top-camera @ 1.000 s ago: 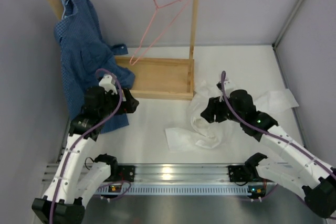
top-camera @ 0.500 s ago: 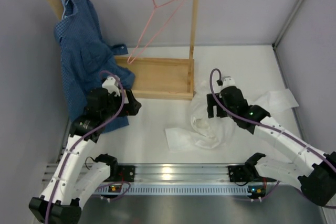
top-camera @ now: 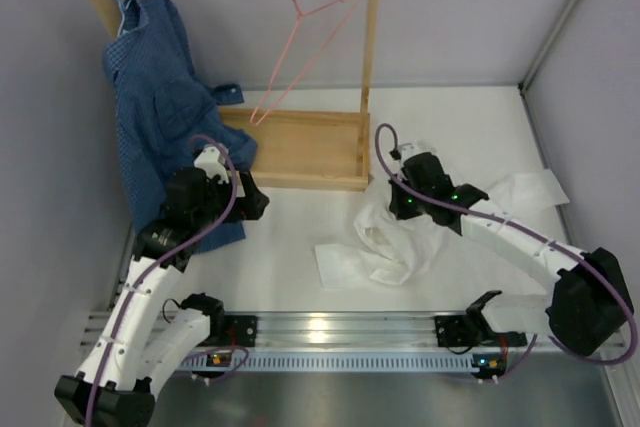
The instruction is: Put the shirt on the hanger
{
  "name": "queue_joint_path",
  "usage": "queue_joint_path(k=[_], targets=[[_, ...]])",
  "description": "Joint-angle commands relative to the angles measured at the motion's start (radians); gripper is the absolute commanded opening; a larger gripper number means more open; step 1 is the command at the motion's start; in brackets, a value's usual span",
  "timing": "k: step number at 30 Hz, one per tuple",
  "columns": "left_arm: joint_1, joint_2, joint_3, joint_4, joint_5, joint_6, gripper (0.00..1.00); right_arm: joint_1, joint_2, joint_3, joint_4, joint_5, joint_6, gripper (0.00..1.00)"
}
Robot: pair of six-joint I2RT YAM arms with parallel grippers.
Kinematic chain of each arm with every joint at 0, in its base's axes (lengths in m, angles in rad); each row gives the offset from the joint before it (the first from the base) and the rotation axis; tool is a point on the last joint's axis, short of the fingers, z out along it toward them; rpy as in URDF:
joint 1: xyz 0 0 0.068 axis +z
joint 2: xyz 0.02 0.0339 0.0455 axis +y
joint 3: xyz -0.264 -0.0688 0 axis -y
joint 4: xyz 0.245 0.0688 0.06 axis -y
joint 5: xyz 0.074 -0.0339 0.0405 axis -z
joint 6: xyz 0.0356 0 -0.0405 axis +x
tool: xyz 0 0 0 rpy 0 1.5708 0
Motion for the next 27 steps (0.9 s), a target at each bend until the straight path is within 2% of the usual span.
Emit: queue_joint_path(k=[1, 2, 3, 6, 11, 13, 15, 17, 18, 20, 21, 23, 25, 26, 27], targets=[[-0.004, -0.006, -0.003, 0.019, -0.003, 0.0, 0.98, 0.226, -0.04, 0.122, 0.068, 0.187, 0.092, 0.0], [-0.004, -0.015, -0.005, 0.019, -0.006, 0.0, 0.98, 0.282, -0.031, 0.129, 0.068, 0.321, 0.152, 0.0], [-0.004, -0.021, -0.003, 0.018, -0.012, -0.002, 0.98, 0.39, -0.007, 0.139, 0.073, 0.382, 0.183, 0.0], [-0.004, -0.04, -0.005, 0.018, -0.046, -0.003, 0.98, 0.555, 0.085, 0.156, 0.113, 0.537, 0.278, 0.0], [-0.004, -0.051, -0.005, 0.016, -0.078, -0.011, 0.98, 0.663, 0.222, 0.195, 0.278, 0.496, 0.291, 0.01], [-0.002, -0.054, -0.005, 0.016, -0.088, -0.008, 0.98, 0.688, 0.251, 0.23, 0.347, 0.378, 0.235, 0.09], [-0.004, -0.058, -0.003, 0.013, -0.103, -0.011, 0.98, 0.688, 0.25, 0.25, 0.36, 0.26, 0.189, 0.18], [-0.004, -0.067, -0.002, 0.01, -0.12, -0.014, 0.98, 0.689, 0.212, 0.232, 0.355, 0.231, 0.169, 0.29], [-0.004, -0.074, -0.002, 0.008, -0.126, -0.015, 0.98, 0.686, 0.149, 0.195, 0.352, 0.223, 0.149, 0.47], [-0.004, -0.087, -0.003, 0.01, -0.131, -0.018, 0.98, 0.674, 0.066, 0.147, 0.346, 0.215, 0.148, 0.6], [-0.002, -0.09, -0.005, 0.01, -0.131, -0.02, 0.98, 0.645, -0.024, 0.099, 0.34, 0.202, 0.148, 0.62], [-0.004, -0.094, -0.005, 0.01, -0.131, -0.021, 0.98, 0.599, -0.104, 0.066, 0.28, 0.172, 0.136, 0.65], [-0.004, -0.092, -0.005, 0.01, -0.131, -0.02, 0.98, 0.489, -0.184, 0.043, 0.207, 0.186, 0.135, 0.66], [-0.004, -0.091, -0.005, 0.01, -0.131, -0.021, 0.98, 0.43, -0.201, 0.031, 0.17, 0.131, 0.131, 0.66], [-0.004, -0.092, -0.005, 0.01, -0.131, -0.022, 0.98, 0.308, -0.215, 0.009, 0.16, 0.093, 0.11, 0.66]])
